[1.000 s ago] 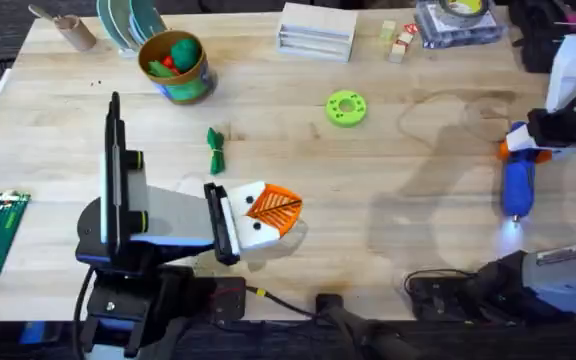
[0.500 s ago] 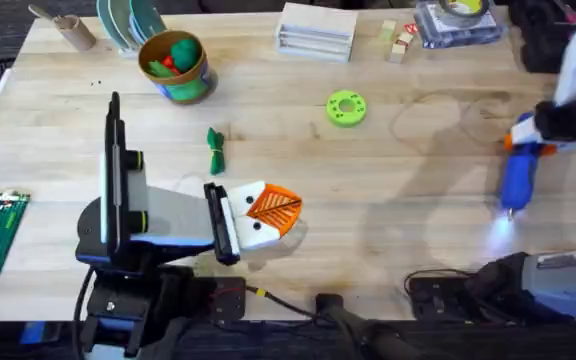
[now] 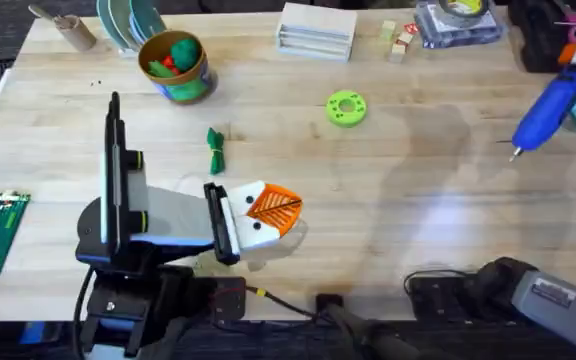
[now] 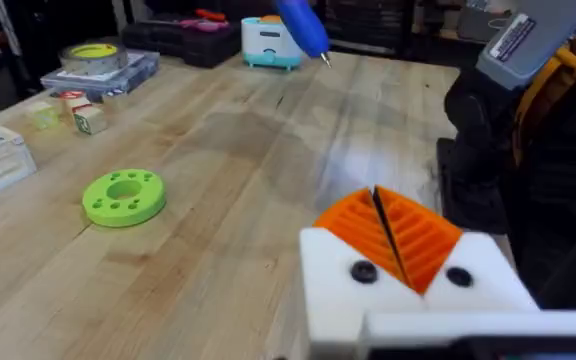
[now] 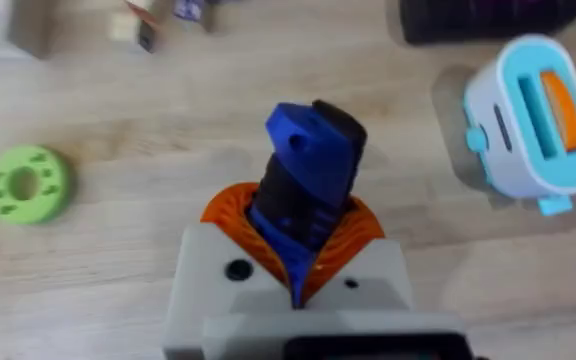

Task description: Pick up the gripper from the table and insert it into the empty holder that is missing its gripper. Then pick up a screw, insert it into the mounting hole, and use the screwdriver to tighten it. Finally, clean up the table by picking up the vegetable and placing it into the bucket.

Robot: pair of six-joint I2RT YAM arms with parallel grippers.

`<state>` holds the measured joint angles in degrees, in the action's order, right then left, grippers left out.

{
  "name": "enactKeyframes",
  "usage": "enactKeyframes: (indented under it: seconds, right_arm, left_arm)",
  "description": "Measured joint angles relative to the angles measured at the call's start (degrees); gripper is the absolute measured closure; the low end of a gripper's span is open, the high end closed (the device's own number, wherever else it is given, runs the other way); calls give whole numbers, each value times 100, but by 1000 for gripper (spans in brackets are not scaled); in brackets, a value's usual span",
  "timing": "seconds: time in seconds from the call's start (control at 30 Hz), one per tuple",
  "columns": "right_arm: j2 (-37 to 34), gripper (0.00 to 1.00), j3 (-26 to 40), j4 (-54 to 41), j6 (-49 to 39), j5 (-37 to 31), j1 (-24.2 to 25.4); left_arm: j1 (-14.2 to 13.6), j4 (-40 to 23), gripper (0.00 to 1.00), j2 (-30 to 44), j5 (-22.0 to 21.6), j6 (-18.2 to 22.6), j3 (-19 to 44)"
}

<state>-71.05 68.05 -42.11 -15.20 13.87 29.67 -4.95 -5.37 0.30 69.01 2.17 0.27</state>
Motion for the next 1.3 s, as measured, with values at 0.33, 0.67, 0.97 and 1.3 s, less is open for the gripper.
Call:
enactKeyframes:
  seconds: [0.33, 0.67, 0.97, 1.3]
  right_arm:
    - [1791, 974, -744, 874, 444, 538, -858]
    - [3405, 975, -2868, 3790, 1262, 929, -2957]
    - [3111, 975, -3660, 6011, 1699, 1023, -5005]
    - [1914, 975, -3685, 8852, 1786, 1059, -6609]
  left_arm:
    - [0, 0, 994, 0, -147, 0, 0]
    - [0, 0, 994, 2, -160, 0, 0]
    - [0, 0, 994, 2, -175, 0, 0]
    - [0, 0, 994, 0, -175, 0, 0]
